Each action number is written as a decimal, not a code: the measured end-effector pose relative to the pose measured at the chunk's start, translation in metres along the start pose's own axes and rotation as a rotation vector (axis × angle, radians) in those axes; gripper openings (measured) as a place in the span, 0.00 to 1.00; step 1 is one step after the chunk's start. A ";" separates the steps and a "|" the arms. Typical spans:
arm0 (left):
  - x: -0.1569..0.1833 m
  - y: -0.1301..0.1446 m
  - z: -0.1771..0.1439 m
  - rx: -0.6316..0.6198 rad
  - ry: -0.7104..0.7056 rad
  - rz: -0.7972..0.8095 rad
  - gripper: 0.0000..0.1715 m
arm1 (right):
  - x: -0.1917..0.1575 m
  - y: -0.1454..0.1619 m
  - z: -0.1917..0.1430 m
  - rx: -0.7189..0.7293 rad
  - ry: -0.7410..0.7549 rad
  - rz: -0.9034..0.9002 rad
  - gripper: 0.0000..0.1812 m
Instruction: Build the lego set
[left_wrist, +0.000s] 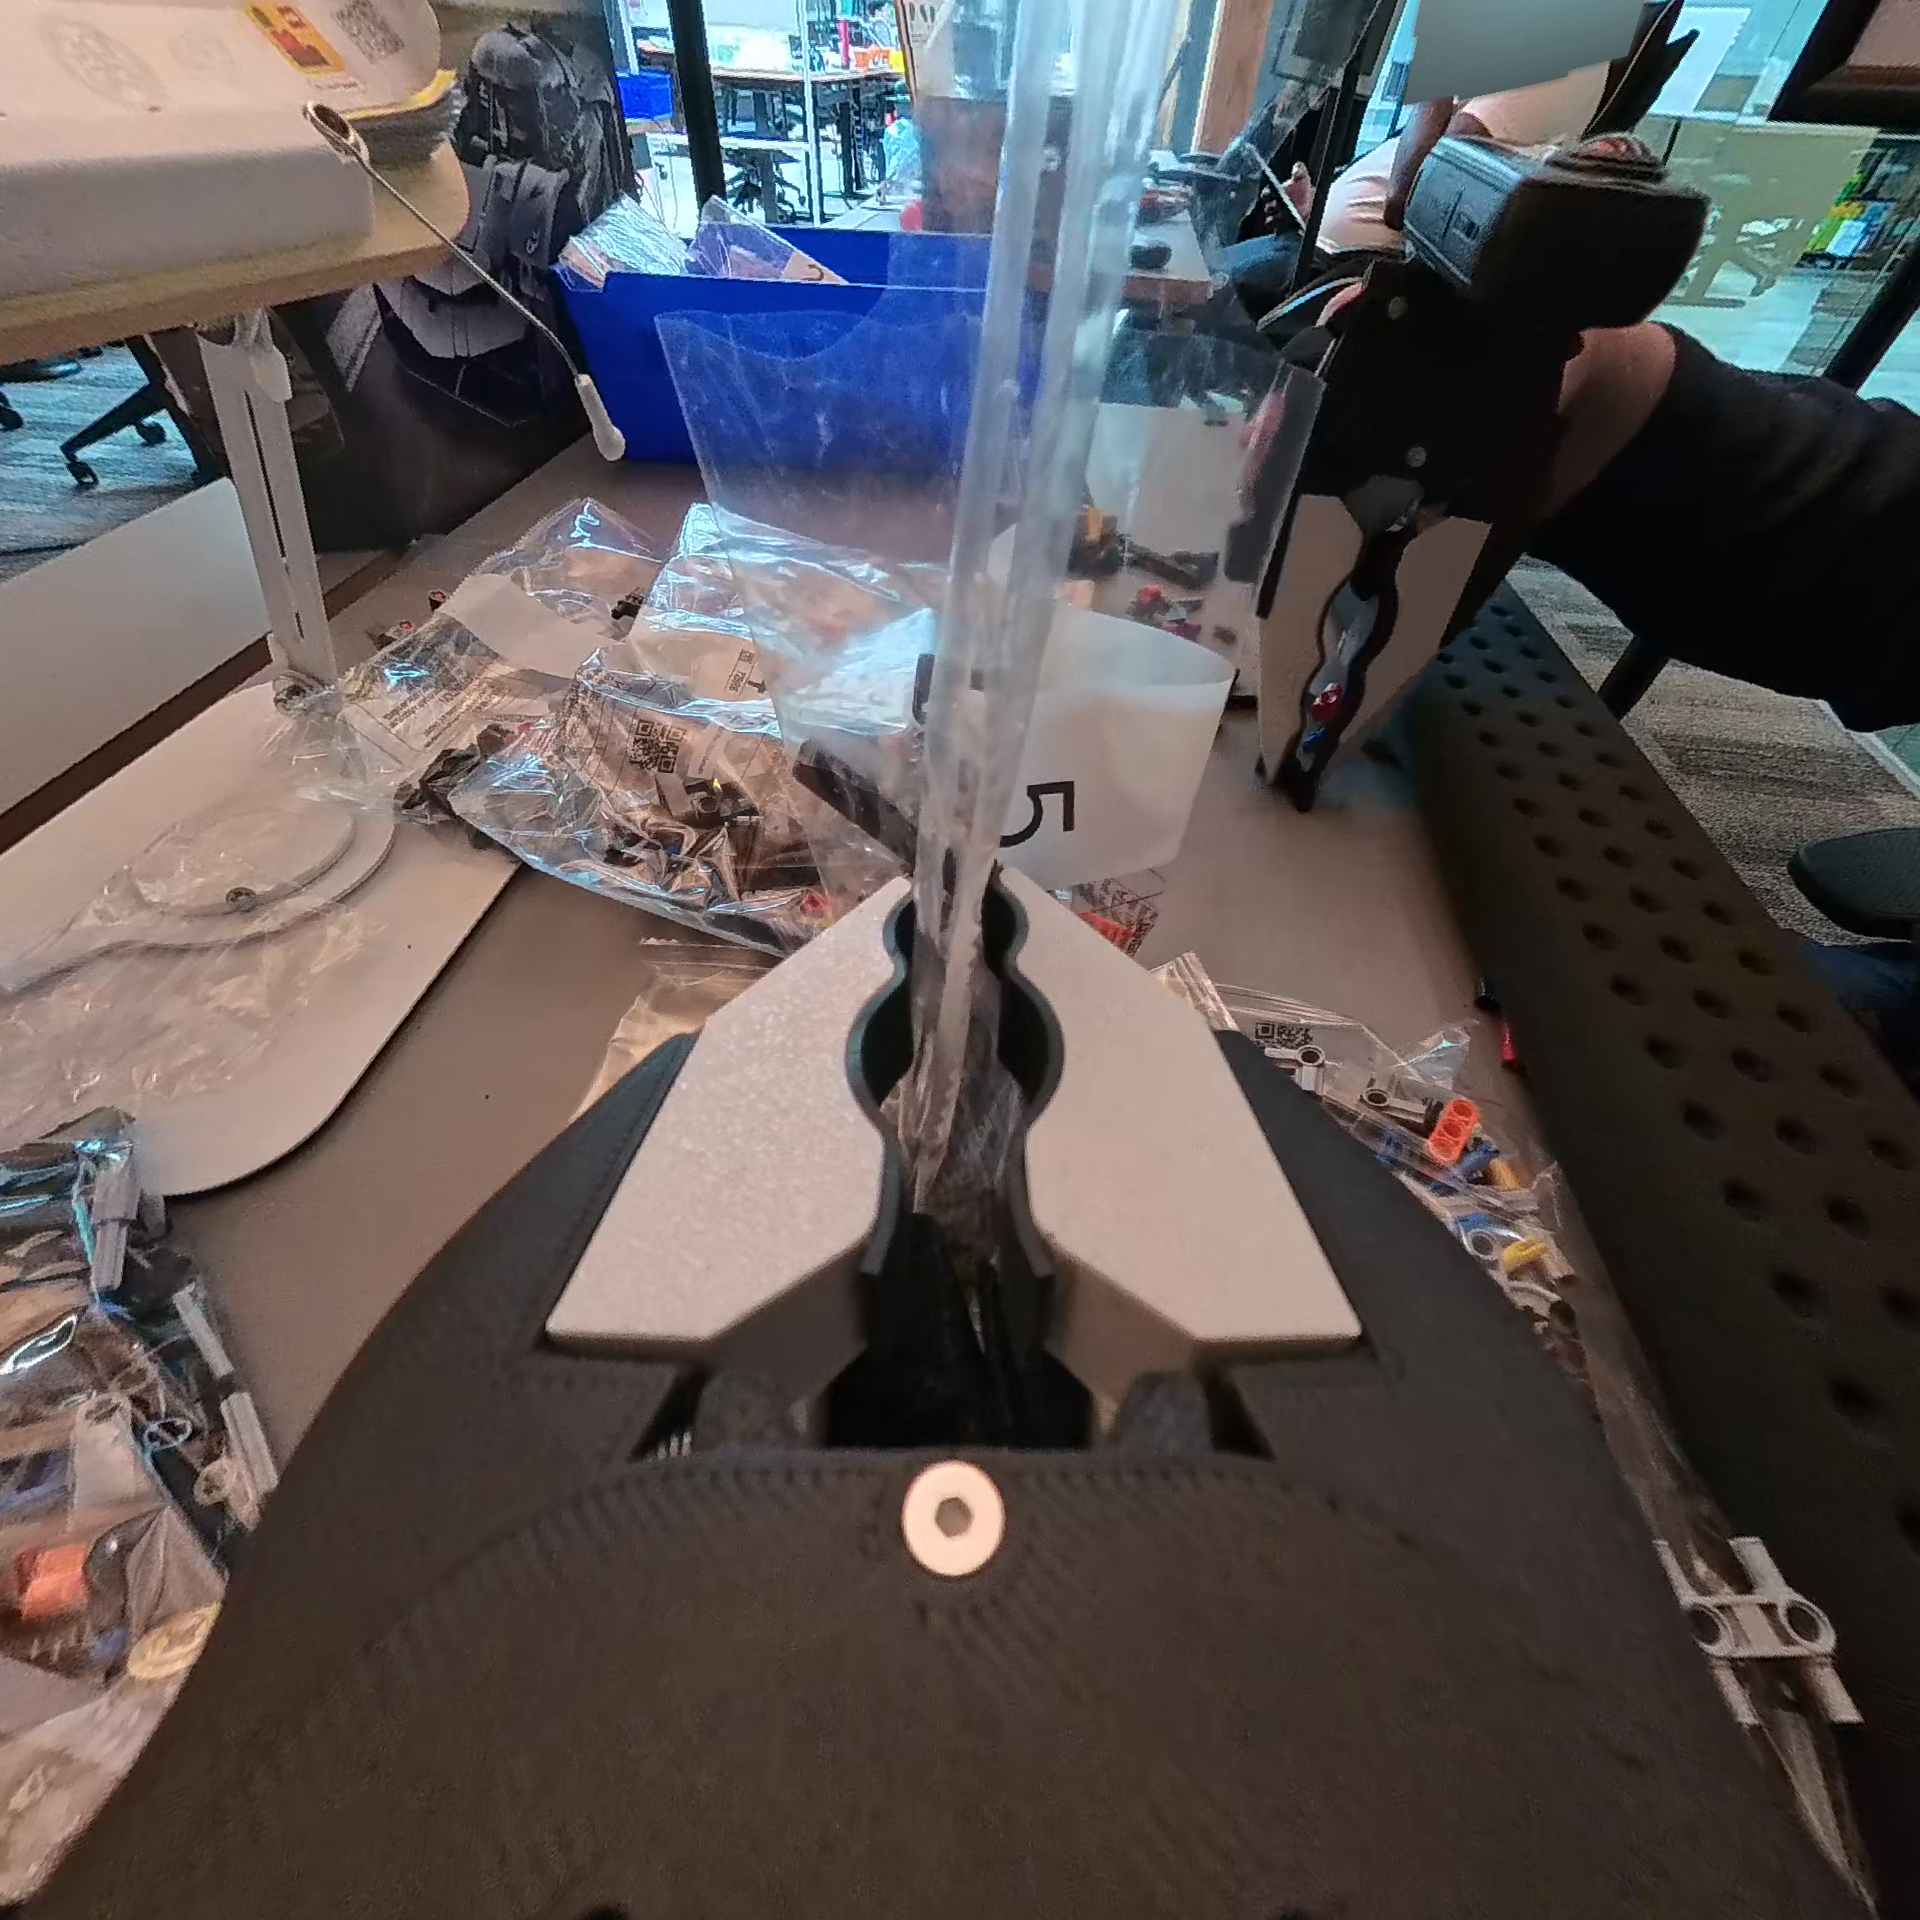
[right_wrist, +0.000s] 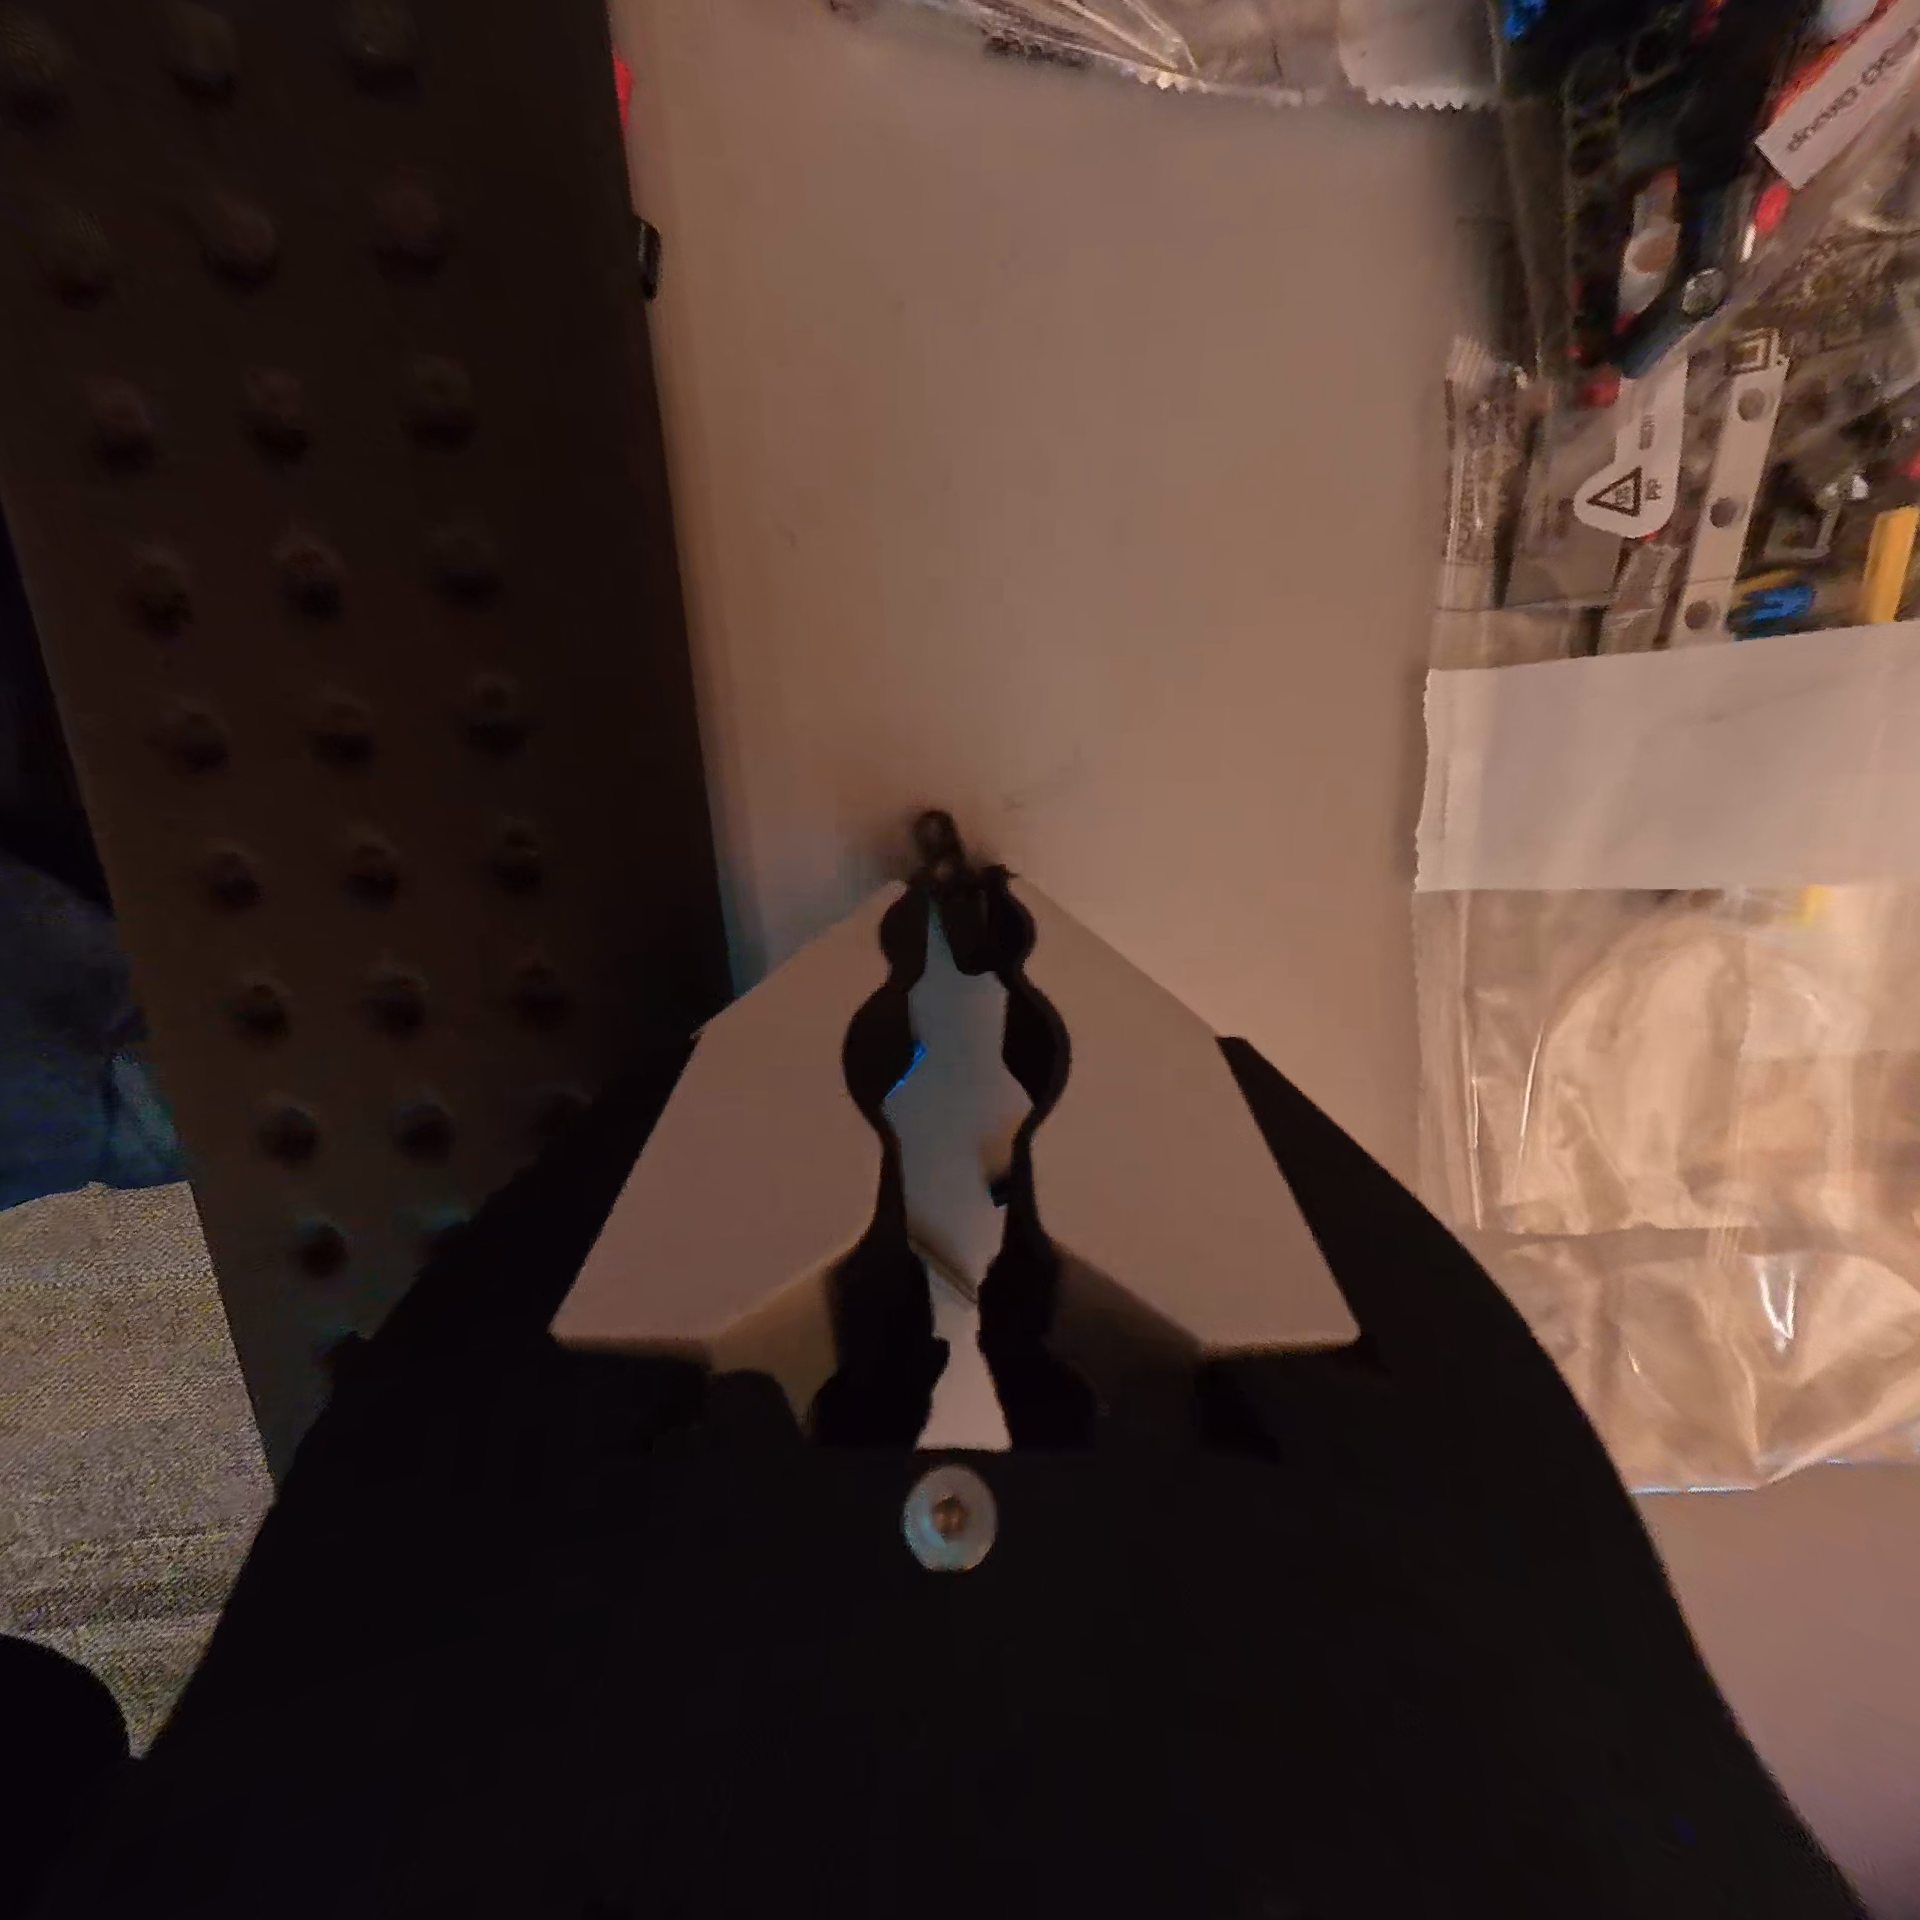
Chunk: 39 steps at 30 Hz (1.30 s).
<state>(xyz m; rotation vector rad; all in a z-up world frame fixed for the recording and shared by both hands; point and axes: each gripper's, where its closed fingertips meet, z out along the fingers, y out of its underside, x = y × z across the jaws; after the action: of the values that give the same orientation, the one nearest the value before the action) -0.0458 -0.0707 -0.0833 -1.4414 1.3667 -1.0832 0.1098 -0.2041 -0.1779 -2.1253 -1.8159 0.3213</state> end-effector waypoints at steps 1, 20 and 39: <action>0.000 0.000 0.000 0.000 0.000 0.000 0.05 | 0.001 0.000 0.000 -0.002 0.004 0.003 0.03; 0.000 0.000 0.000 0.000 0.004 0.002 0.05 | 0.107 -0.179 -0.112 0.579 0.274 0.088 0.02; 0.000 -0.002 -0.003 0.010 0.001 0.001 0.05 | 0.111 -0.173 -0.110 0.590 0.194 0.209 0.12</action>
<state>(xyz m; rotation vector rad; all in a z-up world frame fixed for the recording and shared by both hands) -0.0481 -0.0704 -0.0806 -1.4336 1.3604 -1.0885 0.0117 -0.0818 -0.0057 -1.8408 -1.1984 0.5941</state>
